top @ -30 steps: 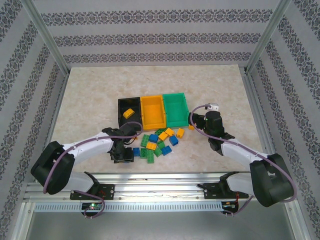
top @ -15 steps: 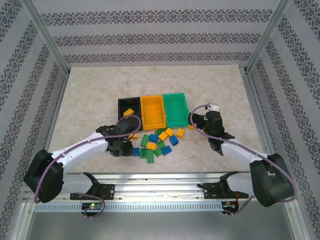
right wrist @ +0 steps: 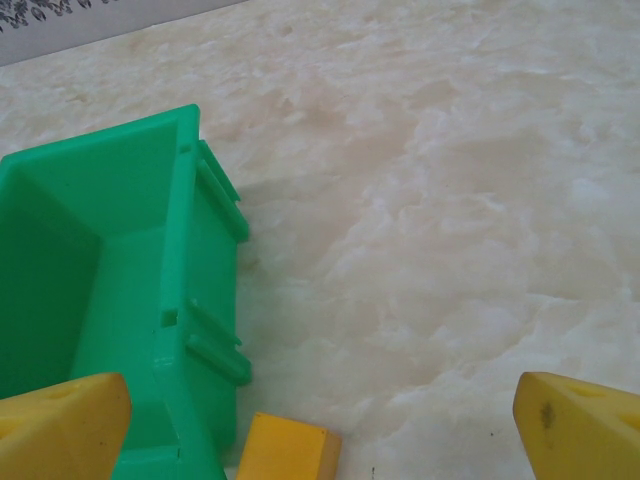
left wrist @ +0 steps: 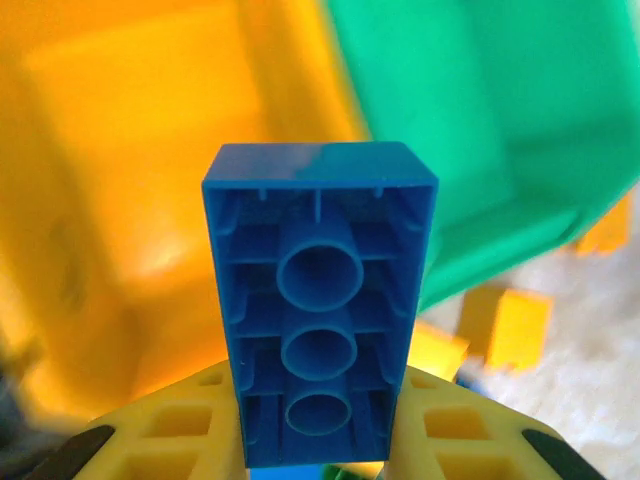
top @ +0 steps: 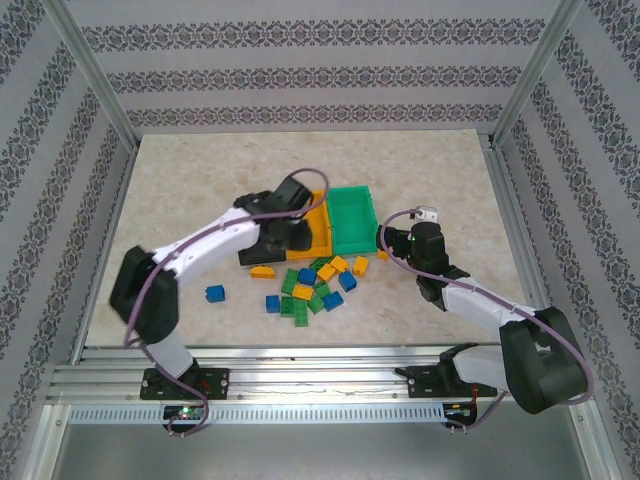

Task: Sort the legos into containers by color
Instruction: Place the lego in the container.

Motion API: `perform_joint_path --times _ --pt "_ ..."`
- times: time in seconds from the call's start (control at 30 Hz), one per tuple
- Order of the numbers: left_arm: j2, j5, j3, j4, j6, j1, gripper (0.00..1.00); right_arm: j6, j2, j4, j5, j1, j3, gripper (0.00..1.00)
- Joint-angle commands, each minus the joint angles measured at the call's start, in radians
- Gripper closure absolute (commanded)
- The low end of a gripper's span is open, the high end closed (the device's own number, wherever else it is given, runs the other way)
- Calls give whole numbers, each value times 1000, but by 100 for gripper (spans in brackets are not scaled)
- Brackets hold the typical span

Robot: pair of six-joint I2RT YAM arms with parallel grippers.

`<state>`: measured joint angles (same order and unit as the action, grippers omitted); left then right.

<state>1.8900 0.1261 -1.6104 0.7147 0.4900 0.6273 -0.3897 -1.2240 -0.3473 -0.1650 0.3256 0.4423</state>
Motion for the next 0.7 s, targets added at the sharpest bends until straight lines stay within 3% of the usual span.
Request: perform_joint_path --times 0.0,0.13,0.3,0.43,0.53,0.67 --pt "123 34 -195 47 -95 10 81 5 24 -13 -9 15 5 2" --pt "265 85 -411 111 -118 9 80 5 28 -11 -7 14 3 2" --pt "345 126 -523 161 -138 9 62 -2 29 -11 -4 14 5 2" --pt "333 139 -519 183 -159 9 53 -11 22 -19 1 15 3 2" --pt "304 137 -493 188 -175 9 38 -15 8 -22 6 16 7 2" --pt "245 117 -453 219 -195 7 36 -17 -2 -25 10 19 9 2"
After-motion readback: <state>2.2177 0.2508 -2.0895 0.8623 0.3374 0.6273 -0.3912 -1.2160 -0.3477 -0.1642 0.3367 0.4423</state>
